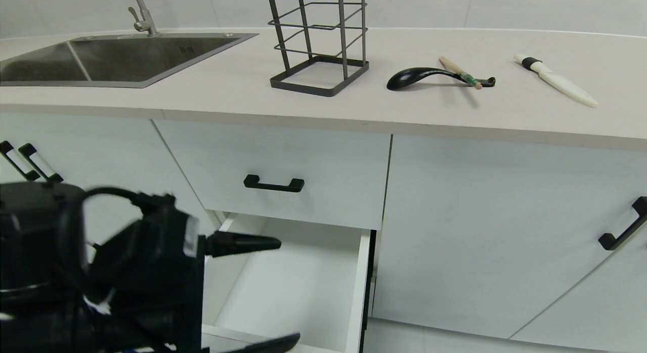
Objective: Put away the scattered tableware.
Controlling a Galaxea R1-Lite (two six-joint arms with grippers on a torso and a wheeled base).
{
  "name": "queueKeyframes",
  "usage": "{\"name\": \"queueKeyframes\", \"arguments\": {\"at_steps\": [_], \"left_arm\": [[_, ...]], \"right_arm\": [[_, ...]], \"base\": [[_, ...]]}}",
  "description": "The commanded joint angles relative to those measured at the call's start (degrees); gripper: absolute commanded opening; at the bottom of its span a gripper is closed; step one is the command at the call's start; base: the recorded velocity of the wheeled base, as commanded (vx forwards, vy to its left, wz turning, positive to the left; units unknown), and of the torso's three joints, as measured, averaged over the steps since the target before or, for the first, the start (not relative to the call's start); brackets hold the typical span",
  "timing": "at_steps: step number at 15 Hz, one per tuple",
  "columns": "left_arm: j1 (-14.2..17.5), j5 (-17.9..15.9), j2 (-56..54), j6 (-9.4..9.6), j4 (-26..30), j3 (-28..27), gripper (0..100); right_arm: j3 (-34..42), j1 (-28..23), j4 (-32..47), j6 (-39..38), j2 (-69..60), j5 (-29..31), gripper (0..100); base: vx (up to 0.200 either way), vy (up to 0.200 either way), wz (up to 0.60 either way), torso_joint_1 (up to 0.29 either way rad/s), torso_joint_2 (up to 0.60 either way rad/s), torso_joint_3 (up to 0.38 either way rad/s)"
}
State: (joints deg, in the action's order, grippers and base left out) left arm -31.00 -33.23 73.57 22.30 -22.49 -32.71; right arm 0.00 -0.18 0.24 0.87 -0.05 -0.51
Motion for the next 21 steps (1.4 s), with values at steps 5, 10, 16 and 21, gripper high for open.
{"name": "queueKeyframes", "arguments": {"at_steps": [5, 10, 16, 21], "left_arm": [[10.26, -0.17, -19.43, -13.86, -18.99, 11.61, 100], [16.67, 11.43, -51.25, -14.3, -7.83, 24.62, 100], [14.74, 22.25, -71.81, -19.22, 13.79, 27.79, 100], [14.39, 33.23, -73.04, -23.97, 19.77, 32.71, 100]], "right_arm": [[0.0, 0.01, 0.02, 0.01, 0.05, -0.02, 0], [0.0, 0.01, 0.02, 0.01, 0.05, -0.02, 0], [0.0, 0.01, 0.02, 0.01, 0.05, -0.02, 0], [0.0, 0.01, 0.02, 0.01, 0.05, -0.02, 0]], "base": [[0.0, 0.0, 0.0, 0.0, 0.0, 0.0], [0.0, 0.0, 0.0, 0.0, 0.0, 0.0], [0.0, 0.0, 0.0, 0.0, 0.0, 0.0], [0.0, 0.0, 0.0, 0.0, 0.0, 0.0]]}}
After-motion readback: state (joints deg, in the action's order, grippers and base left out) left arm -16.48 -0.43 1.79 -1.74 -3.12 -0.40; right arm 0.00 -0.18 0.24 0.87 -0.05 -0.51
